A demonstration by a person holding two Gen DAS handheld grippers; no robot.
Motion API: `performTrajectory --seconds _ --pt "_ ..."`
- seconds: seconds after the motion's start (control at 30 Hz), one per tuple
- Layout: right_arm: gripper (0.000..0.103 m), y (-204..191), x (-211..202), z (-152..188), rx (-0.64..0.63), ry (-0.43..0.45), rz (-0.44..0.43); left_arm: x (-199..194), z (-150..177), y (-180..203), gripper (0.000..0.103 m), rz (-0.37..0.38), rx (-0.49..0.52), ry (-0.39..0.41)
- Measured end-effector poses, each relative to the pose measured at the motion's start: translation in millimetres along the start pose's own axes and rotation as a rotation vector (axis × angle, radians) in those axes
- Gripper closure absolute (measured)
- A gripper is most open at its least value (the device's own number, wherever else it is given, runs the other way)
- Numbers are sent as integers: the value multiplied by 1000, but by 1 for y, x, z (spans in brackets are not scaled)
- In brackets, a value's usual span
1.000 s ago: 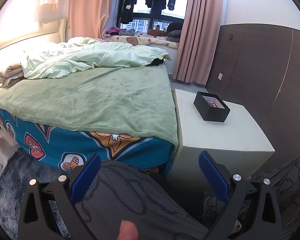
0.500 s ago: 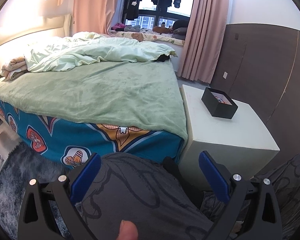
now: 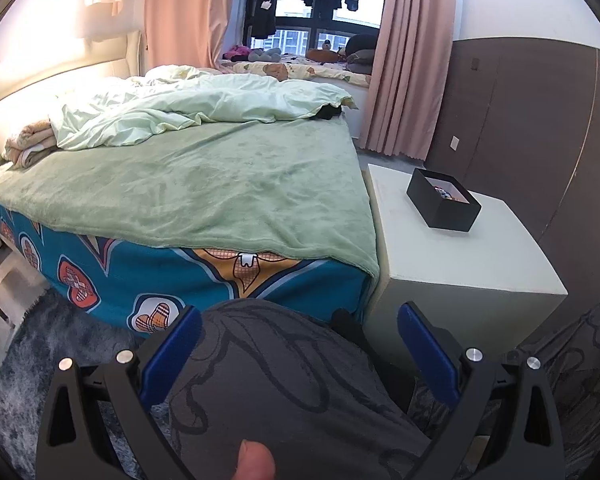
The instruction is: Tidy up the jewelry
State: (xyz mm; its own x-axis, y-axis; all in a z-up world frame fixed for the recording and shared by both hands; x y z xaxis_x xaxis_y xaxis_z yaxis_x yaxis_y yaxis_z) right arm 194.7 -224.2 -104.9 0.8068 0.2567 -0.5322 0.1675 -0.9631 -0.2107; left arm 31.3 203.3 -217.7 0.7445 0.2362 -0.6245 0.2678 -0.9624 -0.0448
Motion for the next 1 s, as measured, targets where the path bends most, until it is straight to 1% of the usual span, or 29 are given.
performTrajectory --seconds 0.23,0.6,0.83,1.0 --pt "5 4 2 2 21 -6 -9 -4 -3 1 8 -15 4 1" --pt "5 10 -7 1 37 11 -10 -7 -6 11 8 -4 22 3" --pt "5 16 -10 -4 41 27 7 -10 -5 -3 8 -21 4 19" --pt "5 16 -14 -8 47 34 -6 -2 -1 -9 8 -28 -26 1"
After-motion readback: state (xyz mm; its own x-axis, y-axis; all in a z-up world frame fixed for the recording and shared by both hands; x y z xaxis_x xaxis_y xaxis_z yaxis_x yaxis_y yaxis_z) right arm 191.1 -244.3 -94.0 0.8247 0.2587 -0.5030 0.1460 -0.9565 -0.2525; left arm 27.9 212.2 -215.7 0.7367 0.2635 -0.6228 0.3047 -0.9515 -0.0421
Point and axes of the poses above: each gripper's, at about its wrist camera, not at the fingertips, and x roughly the way its jaws point, y to its right, z to its underside, the point moved 10 cm from there along x, roughly the way its jaws point, and after that the axes turned 10 degrees about x, right-handed, at the moved point
